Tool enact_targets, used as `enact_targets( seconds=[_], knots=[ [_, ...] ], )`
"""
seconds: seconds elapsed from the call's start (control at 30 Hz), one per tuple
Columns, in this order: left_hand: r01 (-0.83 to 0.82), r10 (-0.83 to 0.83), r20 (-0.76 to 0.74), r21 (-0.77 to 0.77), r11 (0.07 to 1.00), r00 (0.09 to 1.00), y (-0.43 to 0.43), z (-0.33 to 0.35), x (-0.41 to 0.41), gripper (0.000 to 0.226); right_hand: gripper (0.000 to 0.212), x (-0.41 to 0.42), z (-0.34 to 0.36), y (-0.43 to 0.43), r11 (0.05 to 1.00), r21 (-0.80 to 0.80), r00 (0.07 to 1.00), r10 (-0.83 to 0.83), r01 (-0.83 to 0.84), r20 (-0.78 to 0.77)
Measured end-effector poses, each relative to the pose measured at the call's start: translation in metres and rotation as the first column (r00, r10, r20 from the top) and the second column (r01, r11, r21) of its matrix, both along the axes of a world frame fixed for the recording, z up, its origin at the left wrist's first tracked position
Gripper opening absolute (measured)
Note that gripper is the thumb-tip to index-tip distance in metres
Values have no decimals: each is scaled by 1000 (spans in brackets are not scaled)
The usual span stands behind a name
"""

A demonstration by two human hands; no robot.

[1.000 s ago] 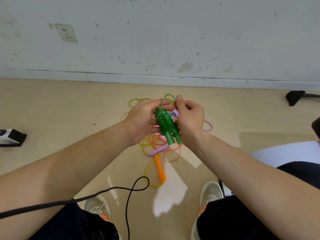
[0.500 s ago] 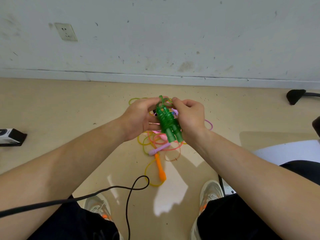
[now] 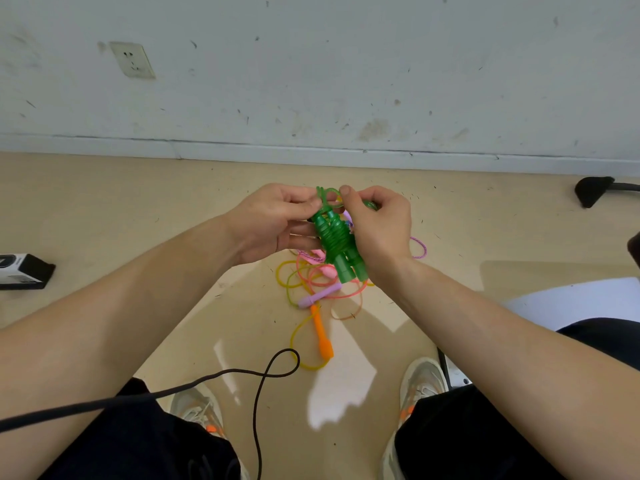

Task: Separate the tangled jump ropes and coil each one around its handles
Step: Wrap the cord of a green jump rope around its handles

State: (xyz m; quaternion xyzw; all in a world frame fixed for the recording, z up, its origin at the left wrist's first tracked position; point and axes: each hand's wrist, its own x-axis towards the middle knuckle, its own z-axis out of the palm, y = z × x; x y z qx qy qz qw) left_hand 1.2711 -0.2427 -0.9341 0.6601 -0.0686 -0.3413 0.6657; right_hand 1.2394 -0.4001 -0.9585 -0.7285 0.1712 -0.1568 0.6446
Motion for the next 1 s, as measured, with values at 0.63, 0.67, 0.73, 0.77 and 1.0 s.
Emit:
enact_targets(
  seconds=[0.63,0.67,0.73,0.77,1.0],
  knots=[
    [-109,109,-8,-32,993,994,2,3,-1,37,35,6,12,-15,827,457,896,424,-327,-127],
    [-116,116,5,-23,993,993,2,2,-1,37,36,6,13,-17,816,471,884,446,-335,-143],
    [-123,123,30,-1,992,992,1,3,-3,34,36,6,15,-19,802,480,860,482,-355,-168],
    [-127,126,46,12,992,991,1,3,-3,32,35,5,16,-20,797,480,851,496,-367,-174],
    [-143,109,194,167,976,975,-1,8,-2,17,30,2,22,-16,815,328,824,545,-478,-153]
  ],
)
